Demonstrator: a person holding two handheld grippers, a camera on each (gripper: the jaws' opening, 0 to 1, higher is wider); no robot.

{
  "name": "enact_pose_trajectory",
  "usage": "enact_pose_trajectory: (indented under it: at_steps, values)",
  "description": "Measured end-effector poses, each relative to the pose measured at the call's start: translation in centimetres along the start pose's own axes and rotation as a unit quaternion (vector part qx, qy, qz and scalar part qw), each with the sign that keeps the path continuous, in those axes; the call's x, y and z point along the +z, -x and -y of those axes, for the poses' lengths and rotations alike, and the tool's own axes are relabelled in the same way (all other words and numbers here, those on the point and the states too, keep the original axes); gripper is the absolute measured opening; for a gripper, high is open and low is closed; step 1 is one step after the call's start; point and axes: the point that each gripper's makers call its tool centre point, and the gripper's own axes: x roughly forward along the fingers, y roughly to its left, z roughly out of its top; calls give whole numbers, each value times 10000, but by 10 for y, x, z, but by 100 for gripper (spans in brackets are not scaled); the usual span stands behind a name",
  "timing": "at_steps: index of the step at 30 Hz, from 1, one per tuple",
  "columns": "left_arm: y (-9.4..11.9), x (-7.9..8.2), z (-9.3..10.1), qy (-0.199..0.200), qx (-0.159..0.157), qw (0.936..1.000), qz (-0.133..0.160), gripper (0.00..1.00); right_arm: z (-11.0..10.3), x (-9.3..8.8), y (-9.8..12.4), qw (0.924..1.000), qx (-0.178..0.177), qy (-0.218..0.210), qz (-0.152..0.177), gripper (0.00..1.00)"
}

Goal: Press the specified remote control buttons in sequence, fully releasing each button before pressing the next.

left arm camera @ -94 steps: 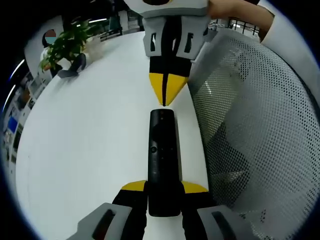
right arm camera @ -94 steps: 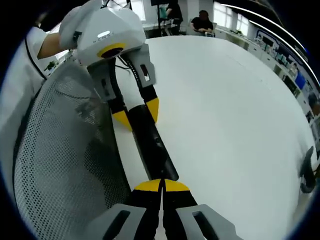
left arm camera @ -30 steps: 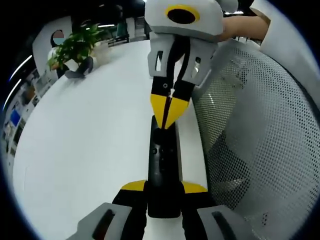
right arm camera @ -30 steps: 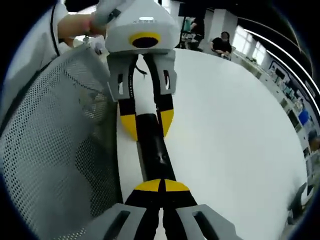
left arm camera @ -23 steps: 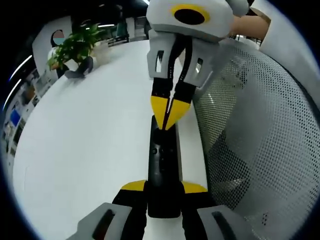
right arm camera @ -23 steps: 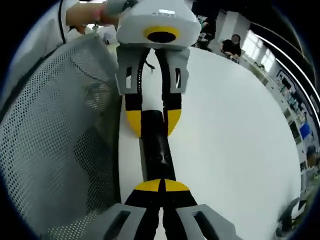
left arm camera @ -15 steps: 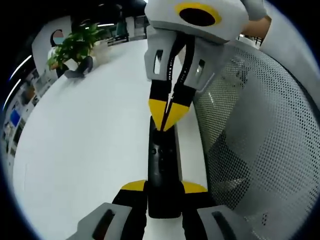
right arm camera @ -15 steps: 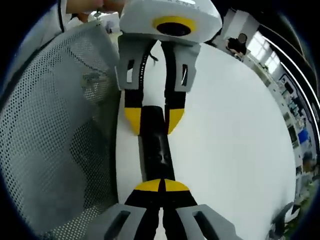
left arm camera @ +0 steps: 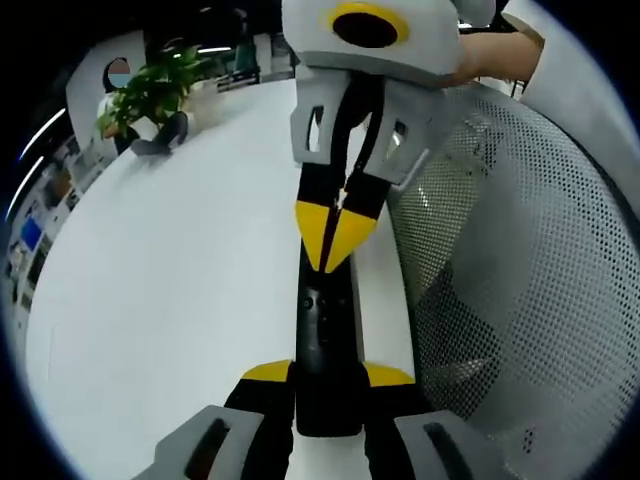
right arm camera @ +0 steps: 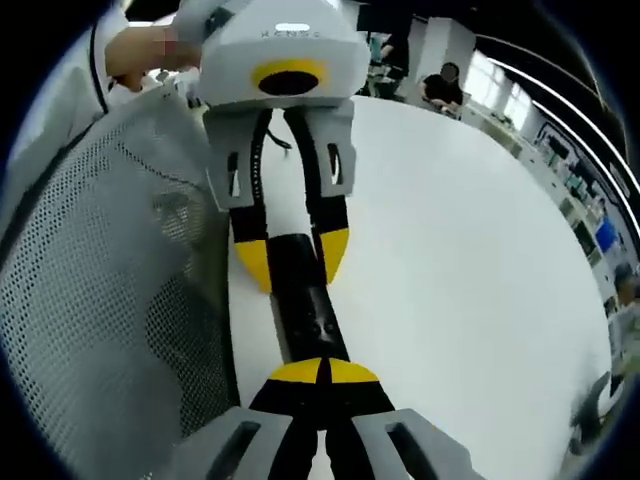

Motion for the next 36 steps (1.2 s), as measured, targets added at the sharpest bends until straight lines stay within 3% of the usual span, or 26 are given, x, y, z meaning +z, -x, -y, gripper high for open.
enact_pose_trajectory:
  at_steps: [6,9,11,13,14,16,17,26,28,31,36]
  values:
    - [0,0,0,-20,-8,10000,-20,25,0,0,-3,9938,14,1035,-403,0]
    - [0,0,0,-23,-9,10000,-48,25,-1,0,-4,9930,-115,1095,-417,0]
    - [0,1,0,-18,-8,10000,-46,25,1,0,-3,9969,-144,733,-242,0]
    - [0,1,0,-6,-4,10000,-33,25,3,1,-2,9998,-100,-132,86,0]
    - [0,1,0,-1,-3,10000,-24,25,5,3,0,9980,-28,-533,327,0]
    - [0,1,0,7,4,10000,-24,25,5,5,0,9937,50,-932,617,0]
    - [0,1,0,4,8,10000,-28,25,5,7,1,9933,80,-901,721,0]
    - [0,1,-1,10,7,10000,-23,25,0,13,-2,9977,178,-295,577,0]
    - [0,1,-1,12,9,10000,-23,25,-2,8,-5,9992,215,-57,343,0]
    - [0,1,-1,24,12,10000,-10,25,-2,11,-4,9991,199,148,341,0]
    - [0,1,-1,9,7,10000,-10,25,-3,10,-6,9938,176,1094,19,0]
